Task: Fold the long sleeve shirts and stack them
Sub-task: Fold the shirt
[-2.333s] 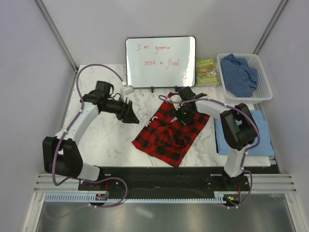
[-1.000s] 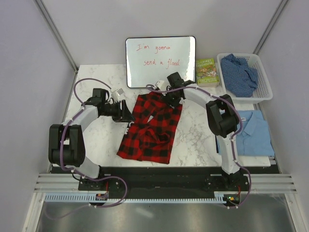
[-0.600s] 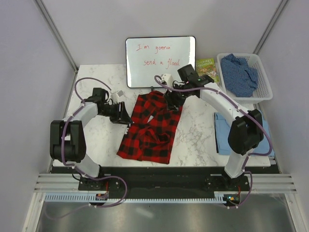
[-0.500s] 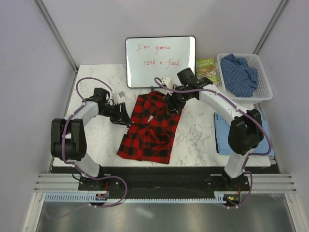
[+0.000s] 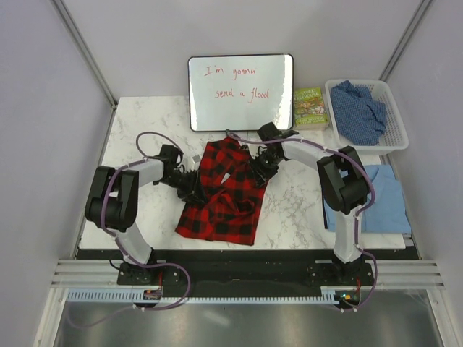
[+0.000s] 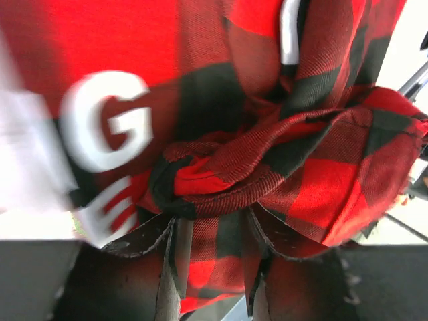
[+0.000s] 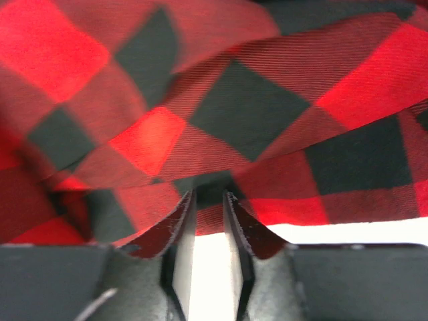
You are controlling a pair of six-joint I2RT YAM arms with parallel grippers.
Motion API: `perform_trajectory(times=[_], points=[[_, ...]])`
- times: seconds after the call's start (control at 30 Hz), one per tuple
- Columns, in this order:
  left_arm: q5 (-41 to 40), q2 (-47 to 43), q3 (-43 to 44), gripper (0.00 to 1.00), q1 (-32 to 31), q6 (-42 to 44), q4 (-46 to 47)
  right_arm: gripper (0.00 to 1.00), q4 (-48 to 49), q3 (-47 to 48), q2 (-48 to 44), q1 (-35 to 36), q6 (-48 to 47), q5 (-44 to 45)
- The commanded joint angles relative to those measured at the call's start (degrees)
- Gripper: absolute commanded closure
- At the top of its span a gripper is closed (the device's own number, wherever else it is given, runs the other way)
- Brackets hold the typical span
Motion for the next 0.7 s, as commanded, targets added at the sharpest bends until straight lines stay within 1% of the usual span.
perform_trajectory(times=[0.0, 0.03, 0.13, 0.2, 0.23, 0.3, 0.33, 0.37, 0.4, 0.47, 0.5, 0.57, 0.6, 0.63, 0.67], points=[[1.61, -0.99, -2.03, 0.61, -5.34, -6.23, 5.29, 0.73, 0.00, 0.43, 1.92, -1.88, -0.86, 6.55], [2.22, -1.17, -2.30, 0.61, -7.53, -7.37, 5.82, 0.73, -0.35, 0.26, 1.92, -2.41, -1.49, 8.22], [4.15, -2.05, -3.18, 0.61, -10.00, -11.40, 9.94, 0.74, -1.24, -0.36, 1.40, -4.87, -4.47, 10.07], [5.56, -2.75, -4.14, 0.61, -10.45, -13.78, 13.36, 0.73, -1.50, -0.88, 0.78, -6.27, -5.97, 11.31], [6.79, -3.71, -4.32, 0.61, -10.54, -15.27, 13.99, 0.74, -1.76, -0.89, 0.61, -6.54, -7.19, 11.48], [6.54, -5.56, -4.76, 0.60, -10.36, -15.55, 14.17, 0.72, -2.64, -1.32, -0.62, -6.54, -8.43, 10.53], [5.84, -8.18, -4.76, 0.59, -10.01, -14.60, 14.00, 0.71, -3.16, -1.33, -1.15, -6.46, -8.78, 9.56], [5.57, -9.60, -4.41, 0.58, -9.31, -14.24, 13.47, 0.70, -5.08, -0.80, -2.63, -6.54, -8.96, 5.99], [5.74, -10.83, -4.32, 0.54, -7.31, -13.80, 13.29, 0.67, -5.63, -0.80, -3.78, -6.46, -9.14, 4.82], [6.19, -14.70, -3.71, 0.51, -5.80, -10.12, 11.98, 0.64, -6.94, -0.71, -7.73, -6.54, -9.66, 2.02], [6.53, -15.93, -3.79, 0.49, -5.53, -6.28, 10.49, 0.59, -7.12, -0.71, -9.14, -6.46, -10.10, 1.82], [8.29, -17.69, -4.14, 0.49, -5.53, -3.08, 8.82, 0.54, -9.13, -0.19, -12.91, -6.80, -12.54, 0.42], [8.90, -17.87, -4.58, 0.48, -5.53, -1.59, 8.64, 0.50, -10.19, 0.17, -13.97, -6.89, -13.35, -1.85], [8.82, -18.05, -4.76, 0.48, -5.53, -1.06, 8.55, 0.49, -10.64, 0.08, -15.81, -6.81, -13.70, -2.74], [7.86, -17.44, -4.85, 0.48, -5.53, -0.62, 8.63, 0.48, -13.25, 0.43, -16.61, -6.89, -15.62, -4.32]])
